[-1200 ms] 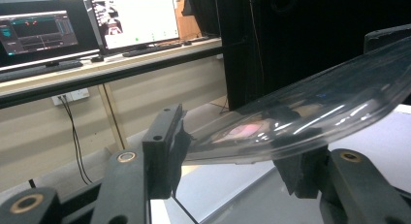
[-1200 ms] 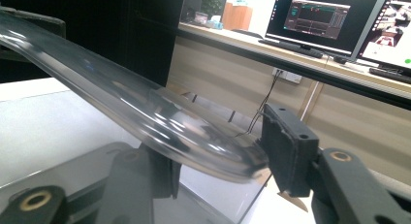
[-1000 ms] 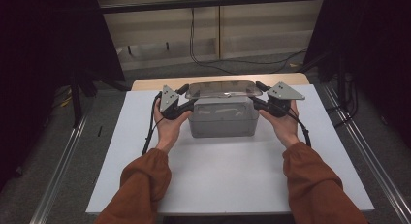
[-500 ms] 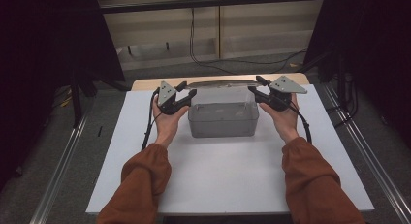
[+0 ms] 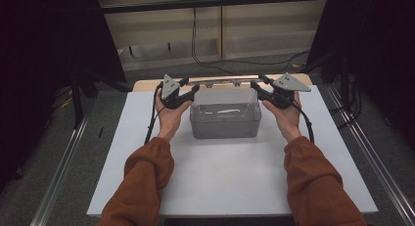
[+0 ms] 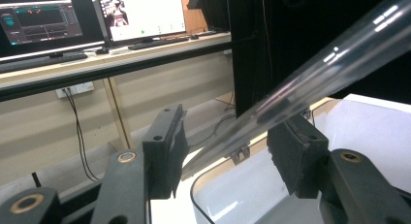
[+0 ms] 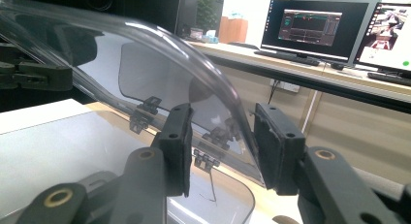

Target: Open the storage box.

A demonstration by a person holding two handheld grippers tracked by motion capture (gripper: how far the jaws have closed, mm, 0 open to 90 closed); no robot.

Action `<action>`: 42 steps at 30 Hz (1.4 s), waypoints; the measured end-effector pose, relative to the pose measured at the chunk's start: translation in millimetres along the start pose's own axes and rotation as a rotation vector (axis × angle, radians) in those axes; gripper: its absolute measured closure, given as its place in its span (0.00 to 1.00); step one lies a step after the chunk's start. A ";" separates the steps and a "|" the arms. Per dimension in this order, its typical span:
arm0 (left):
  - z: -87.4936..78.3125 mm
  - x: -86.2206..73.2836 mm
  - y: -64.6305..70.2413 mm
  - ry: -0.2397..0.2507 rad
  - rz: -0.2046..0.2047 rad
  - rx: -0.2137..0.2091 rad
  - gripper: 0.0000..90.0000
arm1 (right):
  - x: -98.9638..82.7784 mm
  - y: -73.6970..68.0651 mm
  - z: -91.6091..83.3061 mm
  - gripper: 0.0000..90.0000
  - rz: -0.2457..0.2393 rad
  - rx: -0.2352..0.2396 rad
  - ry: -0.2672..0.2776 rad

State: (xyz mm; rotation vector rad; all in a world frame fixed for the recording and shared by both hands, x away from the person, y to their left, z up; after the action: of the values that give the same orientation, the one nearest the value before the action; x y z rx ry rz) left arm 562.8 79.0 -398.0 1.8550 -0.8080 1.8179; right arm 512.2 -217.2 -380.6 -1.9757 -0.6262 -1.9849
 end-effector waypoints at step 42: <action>18.1 -0.8 -14.1 -0.033 -0.001 -0.020 0.77 | -13.4 25.3 40.5 0.64 0.081 0.015 -0.051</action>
State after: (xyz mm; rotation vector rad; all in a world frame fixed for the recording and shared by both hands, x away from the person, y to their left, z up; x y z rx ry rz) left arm 585.7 77.7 -398.4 1.8769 -0.8333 1.7769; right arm 560.2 -221.1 -392.1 -2.0158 -0.5612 -1.8826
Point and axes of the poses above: each handheld gripper's, and its own axes: z roughly forward along the jaws, x roughly out of its top, y roughly to its right, the point moved 5 cm from there along z, roughly forward along the jaws, and after that the axes turned 3 degrees about y, right-handed, at the moved point
